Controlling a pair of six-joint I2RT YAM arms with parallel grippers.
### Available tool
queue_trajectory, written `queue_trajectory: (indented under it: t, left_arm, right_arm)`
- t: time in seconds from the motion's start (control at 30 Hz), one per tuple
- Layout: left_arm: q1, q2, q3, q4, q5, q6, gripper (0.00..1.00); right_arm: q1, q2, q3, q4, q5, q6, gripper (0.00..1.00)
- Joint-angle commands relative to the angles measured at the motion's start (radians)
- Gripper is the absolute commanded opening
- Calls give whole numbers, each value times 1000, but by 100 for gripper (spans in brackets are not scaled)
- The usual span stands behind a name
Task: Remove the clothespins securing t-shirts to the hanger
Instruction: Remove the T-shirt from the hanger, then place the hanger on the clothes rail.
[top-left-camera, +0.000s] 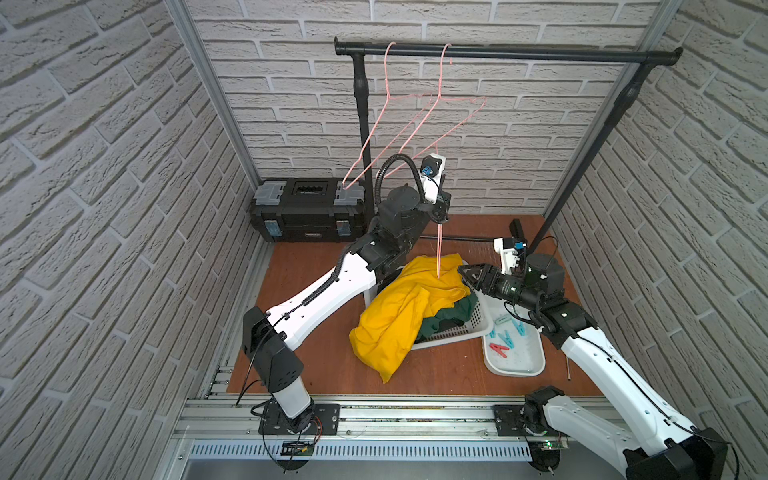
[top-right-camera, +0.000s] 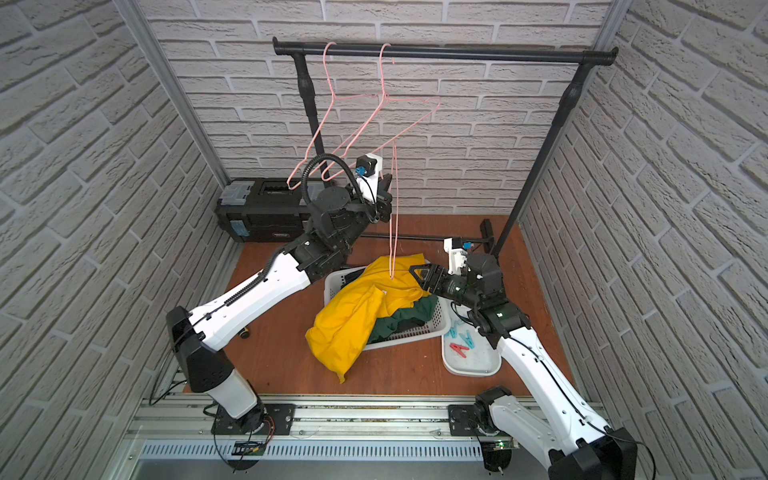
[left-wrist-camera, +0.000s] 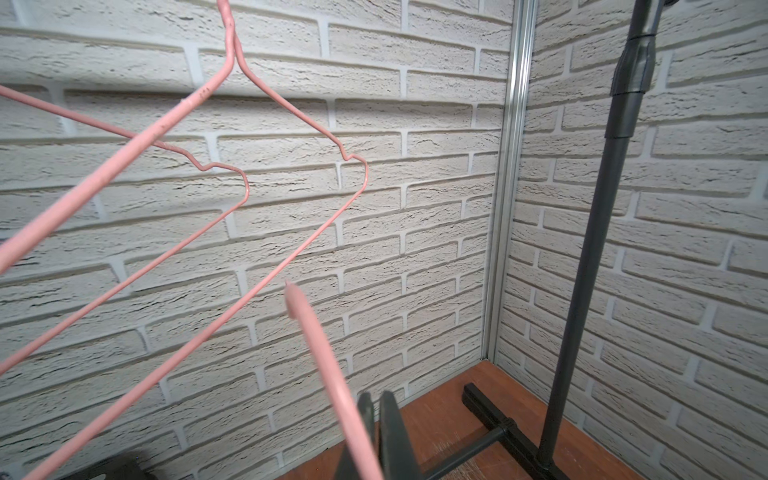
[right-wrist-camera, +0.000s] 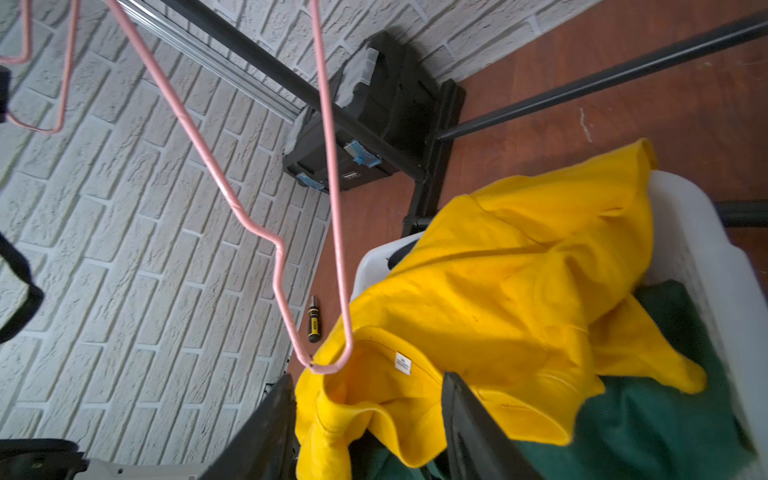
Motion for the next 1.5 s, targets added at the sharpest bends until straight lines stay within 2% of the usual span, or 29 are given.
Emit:
queue_trajectory:
  t: [0.0, 0.37, 0.7, 0.87, 1.07, 1.13, 1.17, 1.3, 1.33, 1.47]
  left_arm:
    - [-15, 22, 31, 64, -17, -24, 0]
    - [-45, 70, 77, 69, -15, -35, 0]
    - [-57, 73, 94, 61, -17, -65, 0]
    - [-58, 68, 88, 61, -22, -69, 0]
    - [-59, 46, 47, 80, -28, -75, 0]
    - [-59, 37, 35, 77, -27, -74, 2]
    - [-59, 33, 28, 79, -27, -71, 8]
    - [-56, 8, -10, 73, -3, -53, 49]
    - [-57, -3, -24, 67, 2, -48, 57]
    - [-50, -52, -65, 0, 2, -48, 77]
  right_arm:
    - [11, 7, -1, 143, -70, 66, 54]
    - [80, 39, 7, 143, -57, 30, 46]
    - [86, 81, 2, 112, -25, -24, 43]
    - [87, 91, -6, 142, -37, -13, 30]
    - [88, 75, -21, 163, -25, 4, 6]
    - [87, 73, -29, 177, -25, 19, 3]
    - [88, 72, -34, 185, -24, 27, 3]
    - [86, 68, -33, 185, -16, 34, 3]
    - [86, 69, -25, 174, -11, 28, 3]
    - [76, 63, 0, 142, 4, 14, 3]
